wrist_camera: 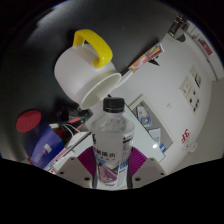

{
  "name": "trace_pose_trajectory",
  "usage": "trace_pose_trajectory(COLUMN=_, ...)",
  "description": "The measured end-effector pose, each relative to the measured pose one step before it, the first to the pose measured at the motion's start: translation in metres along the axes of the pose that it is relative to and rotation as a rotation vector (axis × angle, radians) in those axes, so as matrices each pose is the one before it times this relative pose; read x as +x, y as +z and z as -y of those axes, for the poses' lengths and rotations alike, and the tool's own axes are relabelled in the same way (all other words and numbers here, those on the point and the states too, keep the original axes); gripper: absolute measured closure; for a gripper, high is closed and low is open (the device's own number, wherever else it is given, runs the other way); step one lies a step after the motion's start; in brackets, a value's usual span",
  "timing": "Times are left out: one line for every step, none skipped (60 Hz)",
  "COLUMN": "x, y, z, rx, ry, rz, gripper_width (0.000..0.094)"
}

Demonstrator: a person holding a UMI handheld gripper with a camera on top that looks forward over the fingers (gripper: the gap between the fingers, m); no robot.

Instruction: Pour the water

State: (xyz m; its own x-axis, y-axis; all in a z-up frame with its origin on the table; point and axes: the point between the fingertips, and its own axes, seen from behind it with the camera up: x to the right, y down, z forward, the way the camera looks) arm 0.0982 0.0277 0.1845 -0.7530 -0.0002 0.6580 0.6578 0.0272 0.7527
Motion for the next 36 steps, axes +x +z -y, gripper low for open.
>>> trace_pose_trajectory(x=-0.00113, y=-0.00097, z=-0.00123, rx=0.00564, ry=0.0075, rz=-0.00202, gripper_width=0.0555)
trace_pose_trajectory(x=0.00138, y=-0.00029, z=0.00061, rx=0.00341, ry=0.0114, rz=0.00191, gripper_width=0.0553)
trace_pose_trajectory(x=0.00073, y=-0.00037, z=-0.00012, rx=-0.00079, ry=0.0114, rz=-0.00091, gripper_width=0.0553)
trace_pose_trajectory(x=0.00063, y=-0.00011, z=-0.00126, rx=-0.00301, ry=0.0128, rz=-0.00057, gripper_width=0.0554)
trace_pose_trajectory(x=0.00040, y=-0.00029, z=-0.00211, rx=-0.00578, ry=0.0135, rz=0.00064, gripper_width=0.0553)
trace_pose_trajectory(x=0.00099, y=-0.00021, z=-0.00227, rx=-0.00465, ry=0.0158, rz=0.00011, gripper_width=0.0555)
trace_pose_trajectory(x=0.00180, y=-0.00031, z=-0.00207, rx=-0.00210, ry=0.0198, rz=-0.00234, gripper_width=0.0552)
trace_pose_trajectory(x=0.00194, y=-0.00216, z=-0.00347, rx=-0.00196, ry=0.0196, rz=-0.00703, gripper_width=0.0554)
trace_pose_trajectory(x=0.00296, y=0.00042, z=-0.00273, rx=0.00048, ry=0.0283, rz=-0.00125, gripper_width=0.0555)
trace_pose_trajectory(x=0.00234, y=0.00002, z=-0.00299, rx=-0.00434, ry=0.0265, rz=-0.00216, gripper_width=0.0557)
trace_pose_trajectory(x=0.00324, y=-0.00062, z=-0.00311, rx=-0.00417, ry=0.0309, rz=-0.00246, gripper_width=0.0557)
trace_pose_trajectory(x=0.00473, y=-0.00083, z=-0.00270, rx=-0.00026, ry=0.0402, rz=-0.00582, gripper_width=0.0560)
trace_pose_trajectory(x=0.00648, y=-0.00088, z=-0.00240, rx=0.00147, ry=0.0469, rz=-0.01040, gripper_width=0.0556)
trace_pose_trajectory(x=0.00689, y=-0.00103, z=-0.00352, rx=-0.00175, ry=0.0480, rz=-0.01206, gripper_width=0.0554)
trace_pose_trajectory(x=0.00699, y=-0.00116, z=-0.00477, rx=-0.00608, ry=0.0459, rz=-0.01044, gripper_width=0.0554)
trace_pose_trajectory(x=0.00635, y=-0.00224, z=-0.00631, rx=-0.00327, ry=0.0488, rz=-0.00848, gripper_width=0.0557)
trace_pose_trajectory(x=0.00668, y=-0.00120, z=-0.00436, rx=-0.00522, ry=0.0535, rz=-0.00343, gripper_width=0.0558)
trace_pose_trajectory(x=0.00651, y=-0.00095, z=-0.00363, rx=-0.00221, ry=0.0610, rz=-0.00265, gripper_width=0.0560)
trace_pose_trajectory(x=0.00717, y=-0.00117, z=-0.00348, rx=-0.00190, ry=0.0653, rz=-0.00437, gripper_width=0.0556)
trace_pose_trajectory(x=0.00764, y=-0.00132, z=-0.00336, rx=-0.00253, ry=0.0666, rz=-0.00616, gripper_width=0.0556)
trace_pose_trajectory(x=0.00738, y=-0.00104, z=-0.00359, rx=-0.00447, ry=0.0664, rz=-0.00332, gripper_width=0.0558)
trace_pose_trajectory(x=0.00640, y=-0.00086, z=-0.00345, rx=-0.00514, ry=0.0669, rz=0.00158, gripper_width=0.0556)
trace_pose_trajectory(x=0.00336, y=-0.00278, z=-0.00093, rx=-0.01080, ry=0.0594, rz=-0.01066, gripper_width=0.0558)
trace_pose_trajectory(x=0.00708, y=-0.00138, z=-0.00343, rx=-0.00737, ry=0.0710, rz=-0.00441, gripper_width=0.0555)
trace_pose_trajectory(x=0.01203, y=0.00088, z=-0.00696, rx=-0.00013, ry=0.0827, rz=0.00632, gripper_width=0.0556)
trace_pose_trajectory(x=0.00497, y=-0.00126, z=-0.00171, rx=-0.00669, ry=0.0737, rz=0.00509, gripper_width=0.0557)
trace_pose_trajectory(x=0.00279, y=-0.00057, z=-0.00201, rx=-0.00495, ry=0.0738, rz=0.01226, gripper_width=0.0557)
trace_pose_trajectory(x=0.00288, y=-0.00085, z=-0.00180, rx=-0.00580, ry=0.0741, rz=0.01091, gripper_width=0.0556)
trace_pose_trajectory(x=0.00394, y=-0.00095, z=-0.00236, rx=-0.00701, ry=0.0744, rz=0.00452, gripper_width=0.0557)
trace_pose_trajectory(x=0.00369, y=-0.00088, z=-0.00232, rx=-0.00831, ry=0.0731, rz=0.00195, gripper_width=0.0558)
trace_pose_trajectory(x=0.00181, y=-0.00084, z=-0.00354, rx=-0.01159, ry=0.0692, rz=0.00795, gripper_width=0.0557)
trace_pose_trajectory(x=-0.00267, y=-0.01118, z=-0.00116, rx=-0.01412, ry=0.0559, rz=-0.00365, gripper_width=0.0557)
trace_pose_trajectory(x=0.00936, y=0.00890, z=-0.01005, rx=0.00095, ry=0.0774, rz=0.02858, gripper_width=0.0557)
trace_pose_trajectory(x=0.00063, y=-0.00089, z=-0.00216, rx=-0.00289, ry=0.0658, rz=0.00876, gripper_width=0.0556)
trace_pose_trajectory(x=0.00057, y=-0.00101, z=-0.00296, rx=-0.00255, ry=0.0642, rz=0.00640, gripper_width=0.0557)
trace_pose_trajectory(x=-0.00021, y=-0.00051, z=-0.00485, rx=-0.00686, ry=0.0606, rz=0.01183, gripper_width=0.0556)
